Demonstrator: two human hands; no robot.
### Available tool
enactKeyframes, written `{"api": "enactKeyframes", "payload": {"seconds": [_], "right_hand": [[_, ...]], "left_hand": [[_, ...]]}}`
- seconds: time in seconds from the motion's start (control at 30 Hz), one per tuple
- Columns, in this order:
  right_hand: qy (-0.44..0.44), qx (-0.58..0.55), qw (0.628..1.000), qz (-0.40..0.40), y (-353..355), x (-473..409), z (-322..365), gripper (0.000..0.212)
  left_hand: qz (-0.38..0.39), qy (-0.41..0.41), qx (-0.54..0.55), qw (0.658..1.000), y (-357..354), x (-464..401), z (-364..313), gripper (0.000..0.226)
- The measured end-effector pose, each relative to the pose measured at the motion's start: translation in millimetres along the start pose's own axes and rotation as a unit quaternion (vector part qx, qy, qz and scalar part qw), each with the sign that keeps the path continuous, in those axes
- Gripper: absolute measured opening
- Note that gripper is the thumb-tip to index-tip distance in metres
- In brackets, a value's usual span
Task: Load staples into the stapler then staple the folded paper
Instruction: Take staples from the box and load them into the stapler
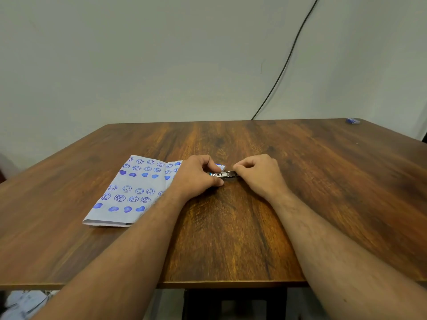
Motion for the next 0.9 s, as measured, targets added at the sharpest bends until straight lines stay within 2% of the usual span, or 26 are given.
{"api": "enactKeyframes", "payload": {"seconds": [0.1,0.27,0.67,0.9], "right_hand": [[0.047,0.017,0.999,0.02,-1.5,2.7,3.2,0.024],[0.037,0.059,0.997,0.021,-9.6,0.4,2.2,0.039],[0.068,0.066,0.995,0.017,-11.0,1.2,6.6,0.009],[0.117,0.055,0.991,0.021,-8.3,5.8,9.5,0.008]], "left_hand": [[0.004,-0.011,-0.004,1.0,0.5,0.3,0.1,0.025],[0.014,-0.02,-0.014,1.0,1.5,-0.1,-0.2,0.023],[0.011,0.0,0.029,1.0,0.0,-1.1,1.0,0.023],[0.01,0.004,0.023,1.0,0.2,0.4,-0.9,0.024]]}}
Point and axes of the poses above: each hand's wrist, its own x-axis away from the middle knuckle, its own y-axis out of the back of the hand, z = x × y, the point moved 1 cm from there along -x, towards the middle knuckle, and after that the axes turned 10 degrees about x, right-handed, at the moved point
